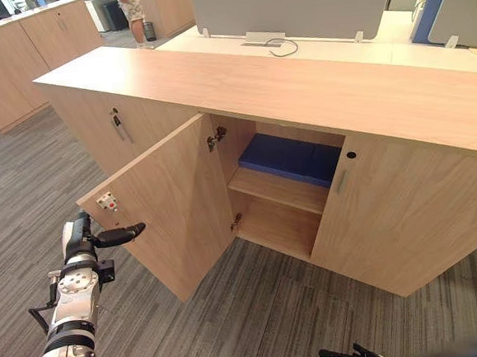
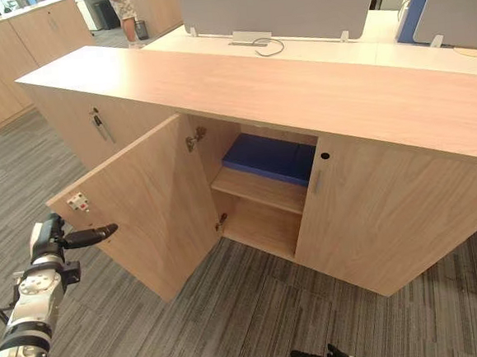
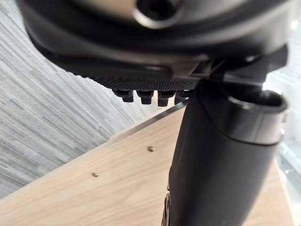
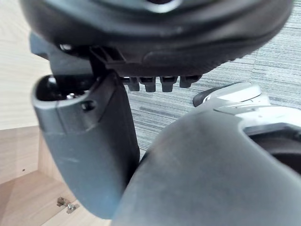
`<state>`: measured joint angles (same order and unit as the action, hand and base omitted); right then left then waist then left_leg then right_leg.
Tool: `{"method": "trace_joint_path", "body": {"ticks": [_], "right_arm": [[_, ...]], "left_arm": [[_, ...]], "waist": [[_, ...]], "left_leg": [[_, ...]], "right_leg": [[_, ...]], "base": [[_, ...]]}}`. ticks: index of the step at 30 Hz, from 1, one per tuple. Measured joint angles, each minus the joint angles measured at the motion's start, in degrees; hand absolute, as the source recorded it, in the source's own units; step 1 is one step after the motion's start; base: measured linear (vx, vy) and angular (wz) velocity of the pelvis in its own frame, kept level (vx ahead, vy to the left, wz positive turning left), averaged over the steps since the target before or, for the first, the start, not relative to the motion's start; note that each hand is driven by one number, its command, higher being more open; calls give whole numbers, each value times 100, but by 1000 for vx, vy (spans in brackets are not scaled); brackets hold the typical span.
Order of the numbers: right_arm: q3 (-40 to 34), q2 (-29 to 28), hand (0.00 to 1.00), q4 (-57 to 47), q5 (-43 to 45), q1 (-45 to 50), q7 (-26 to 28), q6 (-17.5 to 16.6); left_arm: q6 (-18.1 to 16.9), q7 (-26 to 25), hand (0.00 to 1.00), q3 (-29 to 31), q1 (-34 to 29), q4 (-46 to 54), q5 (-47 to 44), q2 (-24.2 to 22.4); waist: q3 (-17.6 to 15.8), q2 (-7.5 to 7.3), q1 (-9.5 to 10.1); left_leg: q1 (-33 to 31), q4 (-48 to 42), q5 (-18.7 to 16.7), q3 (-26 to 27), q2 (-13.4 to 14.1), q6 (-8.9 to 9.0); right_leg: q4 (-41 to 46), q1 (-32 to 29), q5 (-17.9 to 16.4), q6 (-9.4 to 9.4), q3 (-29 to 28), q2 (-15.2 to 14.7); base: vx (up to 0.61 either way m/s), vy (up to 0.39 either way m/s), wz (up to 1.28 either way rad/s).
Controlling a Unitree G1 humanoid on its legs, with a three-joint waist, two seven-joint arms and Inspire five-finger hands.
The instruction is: Walk over to the cabinet, pick up the folder, carry it to the office cabinet, place the folder inside the office cabinet, then close the office cabinet door
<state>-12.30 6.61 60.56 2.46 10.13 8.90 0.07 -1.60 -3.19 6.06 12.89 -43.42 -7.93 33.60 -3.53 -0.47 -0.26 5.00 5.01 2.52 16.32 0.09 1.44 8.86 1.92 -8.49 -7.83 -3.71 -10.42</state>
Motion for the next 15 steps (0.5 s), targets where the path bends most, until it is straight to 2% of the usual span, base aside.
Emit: {"method": "trace_joint_path", "body": {"ticks": [2, 5, 7, 8, 10, 11, 13, 14, 15], "right_arm": [[12, 2, 100, 55, -14, -49, 42, 68], [61, 21, 100, 108, -17, -82, 54, 92], [135, 68, 100, 258, -29, -190, 87, 96], [153, 77, 100, 280, -29, -201, 109, 96], [222, 142, 100, 319, -40, -242, 133, 75], [229, 158, 100, 406, -131, -336, 177, 61], [233, 141, 100, 478, -239, -428, 215, 35], [238, 90, 100, 541, -238, -490, 234, 20], [238, 67, 100, 542, -239, -504, 238, 9]], "left_arm": [[182, 149, 100, -575, -10, -9, 273, 71], [278, 457, 100, -1492, -90, 147, 584, 323], [361, 848, 100, -2553, -474, 1119, 687, 868], [363, 1029, 100, -2777, -591, 1474, 687, 1022], [365, 1522, 100, -3532, -818, 2733, 449, 1425], [365, 1820, 100, -4054, -814, 3513, 139, 1504], [362, 1895, 100, -4334, -790, 4134, -326, 1415], [284, 2302, 100, -4549, -707, 4758, -607, 1424], [210, 2497, 100, -4725, -669, 5133, -714, 1449]], "waist": [[-13, -24, 59], [-32, -59, 118], [-38, -71, 157], [-40, -73, 185], [-41, -46, 265], [-47, -56, 253], [-42, -67, 182], [-8, -131, 101], [9, -158, 26]], "left_leg": [[-15, 0, 20, -46, -40, -29], [-17, -1, 41, -106, -98, -62], [-14, -3, 19, -102, -147, -91], [-15, -3, 3, -97, -144, -102], [-17, -2, -51, -85, -108, -141], [-26, 1, -93, -20, -104, -132], [-50, 13, -129, 94, -115, -154], [-56, 6, -150, 192, -134, -186], [-48, 6, -160, 228, -140, -200]], "right_leg": [[20, 3, -5, -30, 53, -49], [46, 25, 0, -75, 154, -113], [146, -21, 65, -170, 391, -182], [207, -66, 110, -183, 520, -189], [448, -225, 309, -132, 1165, -230], [558, -344, 470, -73, 1511, -275], [633, -463, 546, 37, 1738, -348], [703, -545, 560, 72, 1914, -418], [739, -571, 566, 81, 2023, -449]], "base": [[2, 12, 13], [-10, 16, 14], [-32, 25, 6], [-53, 23, -5], [-107, 40, -13], [-110, 51, -26], [-77, 84, -43], [-46, 110, -42], [1, 106, -39]]}}
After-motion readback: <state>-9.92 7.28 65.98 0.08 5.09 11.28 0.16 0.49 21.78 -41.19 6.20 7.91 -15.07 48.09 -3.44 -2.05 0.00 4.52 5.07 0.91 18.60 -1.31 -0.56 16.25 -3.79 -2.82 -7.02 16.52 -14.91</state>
